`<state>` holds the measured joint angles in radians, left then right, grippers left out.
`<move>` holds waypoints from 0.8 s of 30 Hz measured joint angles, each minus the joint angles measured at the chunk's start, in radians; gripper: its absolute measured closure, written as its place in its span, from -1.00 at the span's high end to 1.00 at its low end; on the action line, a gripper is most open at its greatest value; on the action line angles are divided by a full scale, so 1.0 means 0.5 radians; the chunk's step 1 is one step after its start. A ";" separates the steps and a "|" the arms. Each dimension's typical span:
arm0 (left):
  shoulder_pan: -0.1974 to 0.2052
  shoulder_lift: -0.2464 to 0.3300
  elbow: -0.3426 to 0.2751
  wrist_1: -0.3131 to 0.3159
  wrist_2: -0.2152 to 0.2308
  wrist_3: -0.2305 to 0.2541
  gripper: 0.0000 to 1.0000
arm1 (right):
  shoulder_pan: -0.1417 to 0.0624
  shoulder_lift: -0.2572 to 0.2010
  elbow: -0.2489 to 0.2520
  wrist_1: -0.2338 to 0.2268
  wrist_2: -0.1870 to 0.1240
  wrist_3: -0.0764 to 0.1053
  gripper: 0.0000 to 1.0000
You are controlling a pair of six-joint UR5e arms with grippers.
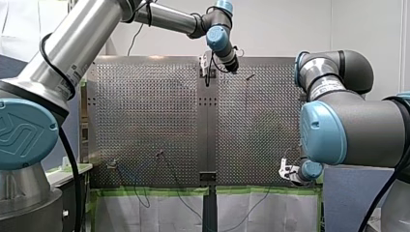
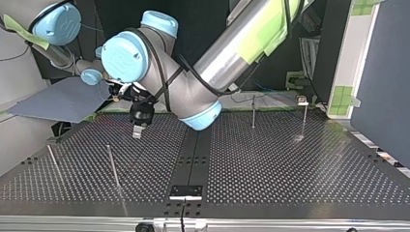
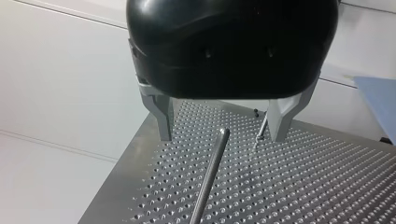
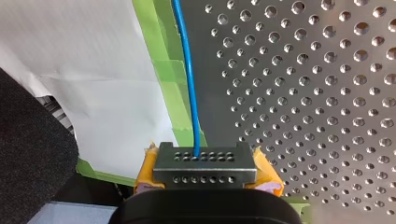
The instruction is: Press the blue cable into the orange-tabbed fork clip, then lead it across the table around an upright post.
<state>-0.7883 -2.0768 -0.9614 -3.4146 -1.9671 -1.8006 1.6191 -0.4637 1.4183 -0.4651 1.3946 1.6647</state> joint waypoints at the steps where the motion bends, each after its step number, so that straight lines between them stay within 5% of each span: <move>1: -0.001 0.006 0.000 -0.015 0.002 0.003 1.00 | -0.001 0.000 0.000 0.001 0.000 0.000 -1.00; 10: 0.003 0.072 -0.002 -0.062 0.048 0.008 1.00 | 0.001 0.004 -0.019 0.037 -0.019 0.000 -1.00; 16: 0.026 0.177 -0.030 0.011 0.086 -0.081 1.00 | 0.002 0.028 -0.021 0.045 -0.026 -0.010 -1.00; 24: 0.042 0.337 -0.043 0.000 0.235 -0.218 1.00 | 0.010 0.096 -0.058 0.129 0.027 -0.115 -1.00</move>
<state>-0.7674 -1.9081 -0.9830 -3.4146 -1.8493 -1.9094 1.6243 -0.4156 1.3892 -0.4004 1.4082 1.6072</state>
